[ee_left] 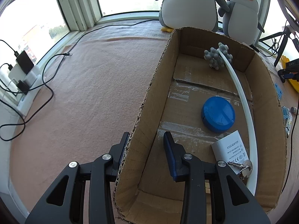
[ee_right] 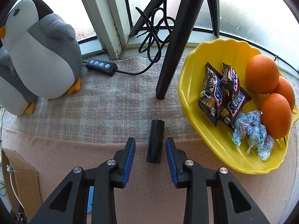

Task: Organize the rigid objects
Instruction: 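Move the right gripper to the black cylinder and grasp it, then carry the black cylinder into the box and open the right gripper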

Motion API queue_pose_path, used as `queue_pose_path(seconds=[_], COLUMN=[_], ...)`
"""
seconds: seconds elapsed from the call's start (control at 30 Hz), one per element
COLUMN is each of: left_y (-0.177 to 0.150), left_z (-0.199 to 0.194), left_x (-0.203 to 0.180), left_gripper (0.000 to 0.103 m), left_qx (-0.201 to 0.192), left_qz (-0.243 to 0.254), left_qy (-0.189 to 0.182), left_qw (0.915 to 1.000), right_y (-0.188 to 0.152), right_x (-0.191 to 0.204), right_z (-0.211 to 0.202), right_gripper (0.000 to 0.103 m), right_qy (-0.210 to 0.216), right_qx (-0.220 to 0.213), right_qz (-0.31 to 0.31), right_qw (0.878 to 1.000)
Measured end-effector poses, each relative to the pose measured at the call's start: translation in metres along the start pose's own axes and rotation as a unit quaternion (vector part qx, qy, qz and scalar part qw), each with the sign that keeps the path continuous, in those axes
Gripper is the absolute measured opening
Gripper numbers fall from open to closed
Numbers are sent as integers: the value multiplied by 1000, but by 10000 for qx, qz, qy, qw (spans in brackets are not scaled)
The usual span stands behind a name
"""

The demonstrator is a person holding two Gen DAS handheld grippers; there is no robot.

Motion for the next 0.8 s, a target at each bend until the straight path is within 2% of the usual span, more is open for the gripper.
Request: queue_pose_path(seconds=[0.2, 0.47, 0.53, 0.8], left_y=[1, 1, 1, 1], left_z=[1, 1, 1, 1], left_x=[0, 0, 0, 0], left_gripper=[35, 35, 35, 35], left_qx=[15, 17, 17, 9], left_qz=[-14, -16, -17, -13], left_qy=[-30, -29, -31, -24], left_qw=[10000, 10000, 10000, 10000], right_y=[7, 18, 19, 13], right_x=[0, -3, -4, 3], right_z=[8, 29, 34, 31], right_gripper=[28, 20, 15, 15], right_qy=[-116, -114, -119, -54], right_qx=[32, 162, 185, 117], right_qz=[-23, -4, -31, -132], right_qw=[9999, 9998, 9998, 9998])
Point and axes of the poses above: each gripper's, at about its wrist camera, not at the fingertips, and z roughly the way its jaws point, x to its left, y to its top, the point moved 7 cm from there along z, roughly the way its jaws point, and after that the axes turned 2 degrees about -z, right-handed, at the moved point
